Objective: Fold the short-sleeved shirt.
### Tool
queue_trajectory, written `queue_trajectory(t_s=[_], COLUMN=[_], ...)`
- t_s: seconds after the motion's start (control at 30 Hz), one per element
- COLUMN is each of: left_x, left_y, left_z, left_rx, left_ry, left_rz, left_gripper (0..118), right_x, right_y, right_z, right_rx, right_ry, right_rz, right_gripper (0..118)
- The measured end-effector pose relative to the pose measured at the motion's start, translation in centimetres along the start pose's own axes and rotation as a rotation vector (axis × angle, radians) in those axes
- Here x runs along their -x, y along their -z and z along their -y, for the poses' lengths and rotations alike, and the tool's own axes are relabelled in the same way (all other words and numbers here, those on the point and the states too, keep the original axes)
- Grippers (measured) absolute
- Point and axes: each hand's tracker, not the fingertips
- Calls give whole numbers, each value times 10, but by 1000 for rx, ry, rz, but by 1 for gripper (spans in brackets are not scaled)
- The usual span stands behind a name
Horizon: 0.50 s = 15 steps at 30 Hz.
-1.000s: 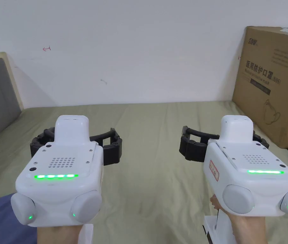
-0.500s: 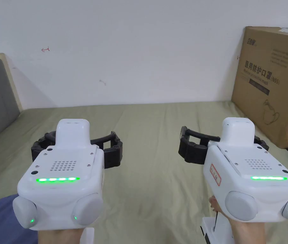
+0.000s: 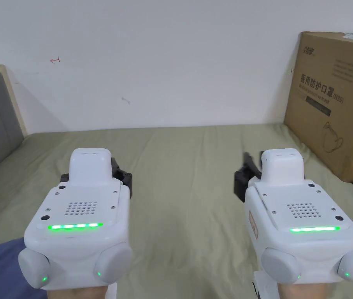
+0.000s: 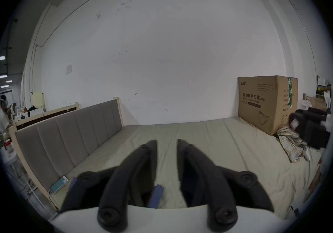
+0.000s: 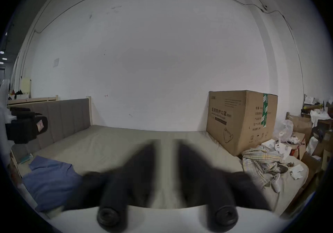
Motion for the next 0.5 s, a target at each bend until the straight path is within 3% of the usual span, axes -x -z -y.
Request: queue_trajectory(t_s=[0.03, 0.1, 0.17, 0.3, 0.5], left_x=[-1, -2, -3, -2, -2], left_y=[0, 0, -1, 1, 8], left_z=[1, 2, 2, 2, 3], left_rx=[-5, -13, -25, -30, -8], left_ry=[12, 22, 26, 10, 27], left_rz=[-8, -13, -17, 14, 27], left_gripper=[12, 4, 0, 0, 0], right_x=[-1, -6, -8, -2, 4], right_y=[3, 5, 5, 3, 11], right_z=[0, 3, 4, 5, 4], right_rx=[13, 31, 28, 25, 40], right_ry=[2, 70, 87, 39, 29], right_rz=[1, -28, -38, -18, -35], right_gripper=[4, 3, 1, 0, 0])
